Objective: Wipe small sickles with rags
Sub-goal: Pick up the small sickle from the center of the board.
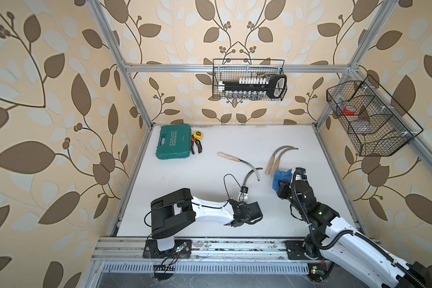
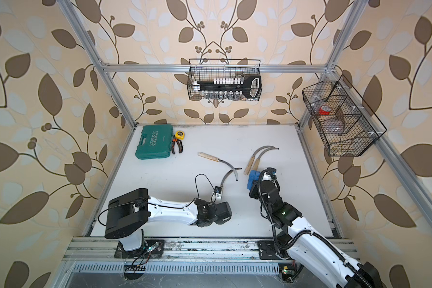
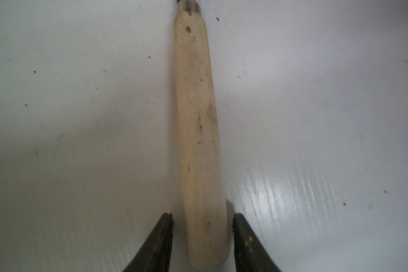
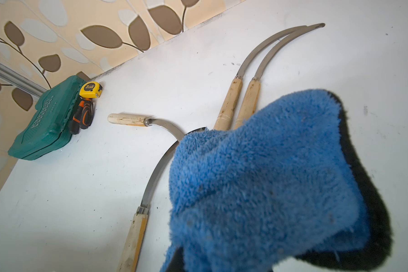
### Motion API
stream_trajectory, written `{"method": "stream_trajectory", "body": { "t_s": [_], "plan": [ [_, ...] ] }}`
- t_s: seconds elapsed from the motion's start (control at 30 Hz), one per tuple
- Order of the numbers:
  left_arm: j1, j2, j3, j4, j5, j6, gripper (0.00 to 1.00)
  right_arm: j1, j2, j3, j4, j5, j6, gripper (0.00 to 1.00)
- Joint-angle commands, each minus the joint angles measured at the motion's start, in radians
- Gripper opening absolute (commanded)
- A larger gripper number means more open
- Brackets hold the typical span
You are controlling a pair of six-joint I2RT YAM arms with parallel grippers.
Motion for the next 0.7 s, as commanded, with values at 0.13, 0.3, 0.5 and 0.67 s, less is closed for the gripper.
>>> {"method": "stream_trajectory", "body": {
  "t_s": [0.13, 0.3, 0.5, 0.67],
  "plan": [
    [0.000, 0.031, 0.038, -0.053, -0.049, -0.003, 0.40, -0.013, -0.090, -0.056, 0.019, -0.024, 0.020, 0.00],
    [0.000, 0.031, 0.039, -0.053, -0.053, 0.003, 0.31, -0.013, -0.132, -0.058, -0.010, -0.024, 0.022, 0.00],
    [0.000, -0.009, 0.020, -0.066, -0.078, 0.004, 0.18, -0.013, -0.155, -0.069, -0.013, -0.033, 0.025, 0.00],
    [0.000, -0.103, -0.005, -0.127, -0.135, 0.005, 0.15, -0.012, -0.150, -0.058, -0.026, -0.040, 0.025, 0.00]
  ]
}}
